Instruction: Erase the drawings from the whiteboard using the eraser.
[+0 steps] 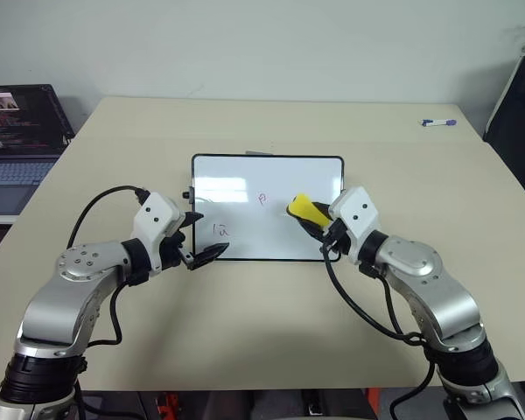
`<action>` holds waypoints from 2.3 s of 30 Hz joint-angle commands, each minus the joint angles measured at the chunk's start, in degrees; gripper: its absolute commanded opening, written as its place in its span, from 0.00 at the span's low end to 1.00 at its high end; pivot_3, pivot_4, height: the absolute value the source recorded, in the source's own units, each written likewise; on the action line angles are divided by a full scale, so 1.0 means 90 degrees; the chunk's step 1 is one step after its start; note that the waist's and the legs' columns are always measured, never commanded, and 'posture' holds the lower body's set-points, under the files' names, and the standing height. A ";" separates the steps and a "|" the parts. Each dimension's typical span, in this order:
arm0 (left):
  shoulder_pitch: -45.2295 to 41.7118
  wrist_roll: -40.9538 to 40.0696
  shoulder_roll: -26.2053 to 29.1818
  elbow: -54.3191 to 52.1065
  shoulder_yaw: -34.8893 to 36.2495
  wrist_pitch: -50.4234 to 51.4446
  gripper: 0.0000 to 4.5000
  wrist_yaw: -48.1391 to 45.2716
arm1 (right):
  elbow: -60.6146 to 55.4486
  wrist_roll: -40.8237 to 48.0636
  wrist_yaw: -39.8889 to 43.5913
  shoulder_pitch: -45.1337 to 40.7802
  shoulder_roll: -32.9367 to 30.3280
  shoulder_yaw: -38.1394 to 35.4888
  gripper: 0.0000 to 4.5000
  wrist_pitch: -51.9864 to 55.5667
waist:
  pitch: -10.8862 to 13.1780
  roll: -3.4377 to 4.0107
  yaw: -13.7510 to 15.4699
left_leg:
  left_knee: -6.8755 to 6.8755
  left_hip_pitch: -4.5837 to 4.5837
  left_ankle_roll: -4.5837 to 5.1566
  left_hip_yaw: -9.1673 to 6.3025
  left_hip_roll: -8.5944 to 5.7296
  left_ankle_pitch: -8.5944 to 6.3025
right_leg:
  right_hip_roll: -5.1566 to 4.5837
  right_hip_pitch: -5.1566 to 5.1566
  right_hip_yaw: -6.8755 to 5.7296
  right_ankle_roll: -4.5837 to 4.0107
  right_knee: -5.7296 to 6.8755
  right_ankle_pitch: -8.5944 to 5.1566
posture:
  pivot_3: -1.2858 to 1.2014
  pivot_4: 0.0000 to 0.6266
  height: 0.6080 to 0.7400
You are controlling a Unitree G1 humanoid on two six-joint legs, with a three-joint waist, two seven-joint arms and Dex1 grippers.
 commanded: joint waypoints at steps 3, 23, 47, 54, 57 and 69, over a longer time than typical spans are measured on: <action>-0.0170 0.0178 0.0203 0.0116 -0.0104 -0.0153 1.00 -0.0132 | 0.0983 -0.0875 -0.0200 -0.1089 0.0145 0.0575 0.29 -0.0865 | 0.0002 0.0001 -0.0023 | 0.0000 0.0002 0.0000 0.0003 0.0000 0.0000 | 0.0002 -0.0003 0.0002 -0.0001 0.0002 0.0000 | 0.52 0.24 1.00; 0.0180 0.0394 0.0194 0.0052 -0.0239 -0.0364 1.00 -0.0216 | 0.3138 -0.2817 0.0481 -0.1935 0.0240 0.1960 0.29 -0.2253 | 0.0002 -0.0001 -0.0004 | 0.0007 -0.0051 0.0000 -0.0007 0.0002 0.0001 | -0.0001 -0.0046 -0.0005 -0.0010 0.0011 0.0000 | 0.52 0.24 1.00; 0.0684 0.0267 0.0447 0.0161 0.0319 -0.0551 1.00 -0.0452 | 0.1514 -0.1314 0.1294 -0.1031 0.0570 0.0266 0.29 -0.1209 | 0.0003 -0.0006 0.0005 | 0.0004 0.0009 -0.0004 -0.0010 0.0005 0.0004 | -0.0002 0.0008 -0.0007 -0.0013 0.0013 0.0001 | 0.52 0.24 1.00; 0.1207 0.0248 0.0478 0.0343 0.0690 -0.0925 1.00 -0.0666 | -0.0723 0.0274 0.2249 0.0262 -0.0319 -0.0291 0.29 0.0767 | 0.0007 -0.0002 0.0032 | -0.0008 -0.0002 -0.0013 -0.0015 0.0006 -0.0006 | -0.0007 0.0007 -0.0013 -0.0020 -0.0010 -0.0007 | 0.52 0.24 1.00; 0.1534 0.0205 0.0548 0.0247 0.0736 -0.1001 1.00 -0.0834 | -0.1141 0.0392 0.2337 0.0725 -0.0864 -0.0173 0.29 0.0873 | 0.0008 -0.0002 0.0028 | -0.0006 0.0003 -0.0013 -0.0015 0.0006 -0.0006 | -0.0008 0.0007 -0.0013 -0.0021 -0.0008 -0.0009 | 0.52 0.24 1.00; 0.1748 0.0211 0.0546 0.0051 0.0785 -0.0921 1.00 -0.0730 | -0.0626 -0.0119 0.2098 0.0297 -0.1137 0.0897 0.29 0.0088 | 0.0010 -0.0006 0.0010 | -0.0006 0.0008 -0.0013 -0.0009 0.0008 -0.0005 | -0.0003 0.0006 -0.0011 -0.0013 0.0000 -0.0029 | 0.52 0.24 1.00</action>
